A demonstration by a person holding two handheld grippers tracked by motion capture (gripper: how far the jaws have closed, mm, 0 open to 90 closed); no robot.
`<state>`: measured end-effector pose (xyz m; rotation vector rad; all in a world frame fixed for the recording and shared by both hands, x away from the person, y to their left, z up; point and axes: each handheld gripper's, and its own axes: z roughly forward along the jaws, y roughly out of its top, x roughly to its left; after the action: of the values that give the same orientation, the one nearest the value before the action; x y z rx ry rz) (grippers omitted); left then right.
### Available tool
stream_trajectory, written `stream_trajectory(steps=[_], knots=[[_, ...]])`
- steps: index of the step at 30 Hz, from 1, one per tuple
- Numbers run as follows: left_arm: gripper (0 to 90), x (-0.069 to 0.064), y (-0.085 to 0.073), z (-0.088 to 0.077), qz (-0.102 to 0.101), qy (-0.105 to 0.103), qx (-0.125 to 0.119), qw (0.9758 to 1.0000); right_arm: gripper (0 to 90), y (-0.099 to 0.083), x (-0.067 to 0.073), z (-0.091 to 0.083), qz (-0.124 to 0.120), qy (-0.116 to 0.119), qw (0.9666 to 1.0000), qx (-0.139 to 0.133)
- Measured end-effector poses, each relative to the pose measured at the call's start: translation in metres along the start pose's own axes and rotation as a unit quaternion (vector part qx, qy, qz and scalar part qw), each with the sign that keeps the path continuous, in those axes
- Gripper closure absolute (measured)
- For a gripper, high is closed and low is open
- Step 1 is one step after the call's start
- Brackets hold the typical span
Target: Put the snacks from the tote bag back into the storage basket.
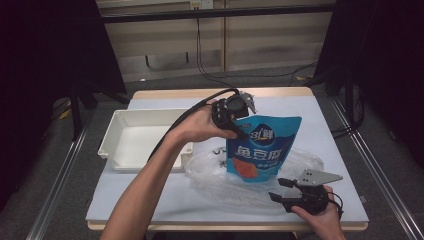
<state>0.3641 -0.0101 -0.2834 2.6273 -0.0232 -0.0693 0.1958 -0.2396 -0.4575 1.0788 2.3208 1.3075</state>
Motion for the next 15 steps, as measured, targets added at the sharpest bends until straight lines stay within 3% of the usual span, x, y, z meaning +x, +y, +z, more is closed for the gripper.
stream_trajectory(steps=[3, 6, 8, 9, 15], knots=[[87.2, 0.0001, 0.0004, -0.0003, -0.001, 0.001, 0.002, 1.0000, 40.4, 0.0000, -0.0002, 0.0007, 0.000, 0.001, 1.0000, 0.000], [88.4, -0.0002, 0.0023, 0.0001, 0.013, 0.009, 0.006, 0.9999, 40.4, 0.0002, 0.0003, 0.0013, -0.002, 0.002, 1.0000, 0.002], [88.0, -0.0003, 0.0026, 0.0008, 0.000, 0.005, 0.001, 1.0000, 40.5, 0.0003, 0.0005, 0.0020, 0.000, 0.003, 1.0000, 0.005], [87.2, 0.0009, 0.0028, -0.0001, 0.008, 0.005, 0.005, 0.9999, 40.5, 0.0003, 0.0006, 0.0025, -0.001, 0.005, 1.0000, 0.005], [82.7, 0.0010, 0.0054, 0.0026, 0.006, -0.001, 0.001, 1.0000, 40.3, 0.0003, 0.0003, 0.0029, -0.002, 0.004, 1.0000, 0.005]])
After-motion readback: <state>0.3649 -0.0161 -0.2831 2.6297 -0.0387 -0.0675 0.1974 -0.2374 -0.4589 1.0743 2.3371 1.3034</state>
